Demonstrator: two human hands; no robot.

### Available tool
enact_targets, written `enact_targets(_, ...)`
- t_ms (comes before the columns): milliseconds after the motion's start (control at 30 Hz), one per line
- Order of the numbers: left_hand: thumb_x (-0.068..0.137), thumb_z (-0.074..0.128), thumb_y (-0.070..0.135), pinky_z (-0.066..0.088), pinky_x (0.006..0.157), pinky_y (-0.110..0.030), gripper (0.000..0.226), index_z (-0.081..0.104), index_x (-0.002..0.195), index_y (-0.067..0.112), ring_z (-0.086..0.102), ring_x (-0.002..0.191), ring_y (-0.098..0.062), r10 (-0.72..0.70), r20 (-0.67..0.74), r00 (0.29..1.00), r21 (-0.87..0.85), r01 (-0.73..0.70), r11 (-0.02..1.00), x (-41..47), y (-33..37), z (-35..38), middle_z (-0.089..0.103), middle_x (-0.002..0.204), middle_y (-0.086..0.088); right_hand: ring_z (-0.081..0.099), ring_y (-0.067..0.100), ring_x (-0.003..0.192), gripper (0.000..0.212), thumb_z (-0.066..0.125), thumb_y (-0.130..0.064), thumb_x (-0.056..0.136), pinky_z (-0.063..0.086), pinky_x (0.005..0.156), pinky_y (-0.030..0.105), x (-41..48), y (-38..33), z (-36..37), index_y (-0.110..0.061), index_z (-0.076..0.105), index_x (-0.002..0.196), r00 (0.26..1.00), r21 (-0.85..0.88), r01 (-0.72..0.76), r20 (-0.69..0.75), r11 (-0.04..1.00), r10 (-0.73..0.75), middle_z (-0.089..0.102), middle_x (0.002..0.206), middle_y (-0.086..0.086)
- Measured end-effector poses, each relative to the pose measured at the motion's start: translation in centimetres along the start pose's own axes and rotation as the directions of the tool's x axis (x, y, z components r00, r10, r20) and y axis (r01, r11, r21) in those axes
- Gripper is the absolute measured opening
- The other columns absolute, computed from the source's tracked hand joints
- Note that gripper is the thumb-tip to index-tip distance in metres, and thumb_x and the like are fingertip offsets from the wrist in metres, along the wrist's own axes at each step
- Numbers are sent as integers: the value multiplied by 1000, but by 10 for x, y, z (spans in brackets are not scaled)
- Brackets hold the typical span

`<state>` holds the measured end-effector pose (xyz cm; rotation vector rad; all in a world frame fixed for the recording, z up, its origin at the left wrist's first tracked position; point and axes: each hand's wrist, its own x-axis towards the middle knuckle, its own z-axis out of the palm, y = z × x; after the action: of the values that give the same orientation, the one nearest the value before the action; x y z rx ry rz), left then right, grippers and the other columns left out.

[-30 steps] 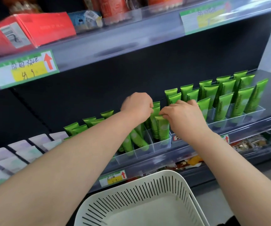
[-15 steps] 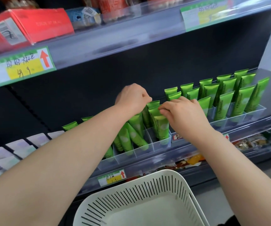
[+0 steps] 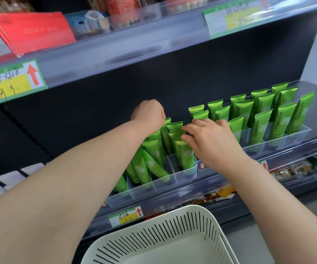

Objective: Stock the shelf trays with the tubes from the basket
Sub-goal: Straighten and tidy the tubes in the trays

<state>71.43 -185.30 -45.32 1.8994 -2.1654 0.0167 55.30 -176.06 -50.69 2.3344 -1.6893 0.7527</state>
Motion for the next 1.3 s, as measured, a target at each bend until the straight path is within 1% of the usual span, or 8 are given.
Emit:
enact_targets(167,86,66,18,55,78,-32,12,76,89,24,66,90,-24,69,-74,995,13,-68,998,5,11,6,72,97,1,62,21,100,31,45,-39,96,37,78,38,1,1,5,-22,68,110,997,-23,1,-78,1000,-3,70,102,-3)
enact_targets(333,86,71,22,55,82,-34,9,77,93,22,66,95,-21,89,-25,996,-34,-90,995,3,12,6,72,100,1,62,21,100,31,45,-38,97,39,83,39,3,-1,1,-22,68,111,997,10,7,-75,1000,-6,69,104,-3)
enact_targets(433,85,70,18,53,83,-32,10,78,91,18,65,97,-22,84,-38,996,-101,-88,991,-1,7,-2,72,100,-1,62,23,98,27,49,-35,96,41,84,40,3,-2,1,-21,67,111,996,22,12,-93,1000,-10,68,104,-2)
enact_targets(567,89,65,14,48,81,-26,17,76,99,22,63,102,-19,69,-63,996,-148,-77,986,-12,-5,-14,71,108,4,62,23,96,23,54,-29,93,43,84,40,2,-5,-1,-20,67,110,993,23,20,-113,1000,-17,68,103,-2)
enact_targets(800,86,67,14,52,88,-35,15,76,94,21,64,95,-15,63,-85,994,-210,-80,975,-44,-39,-33,72,96,6,61,26,84,18,67,-18,82,43,66,36,1,-42,-2,-20,70,100,972,15,112,-209,994,-106,69,88,-2)
enact_targets(1100,88,66,18,53,86,-36,14,76,95,24,64,96,-17,42,-94,995,-194,-59,979,-71,-65,-43,72,98,6,53,25,75,15,79,-21,74,41,59,32,21,-85,16,-24,76,88,968,81,227,-129,971,-215,65,76,-1)
enact_targets(1233,89,63,17,53,85,-36,15,76,94,25,64,96,-17,37,-84,996,-198,-53,979,-77,-67,-41,72,98,6,50,24,73,5,76,-24,76,40,58,33,27,-92,21,-28,76,80,973,73,213,-108,974,-205,62,73,-2)
enact_targets(1300,89,63,17,53,85,-37,15,75,94,24,64,96,-18,41,-83,996,-203,-58,978,-79,-67,-40,72,97,5,50,24,72,9,77,-19,74,36,57,30,27,-90,21,-28,75,73,980,28,168,-116,985,-164,62,71,-3)
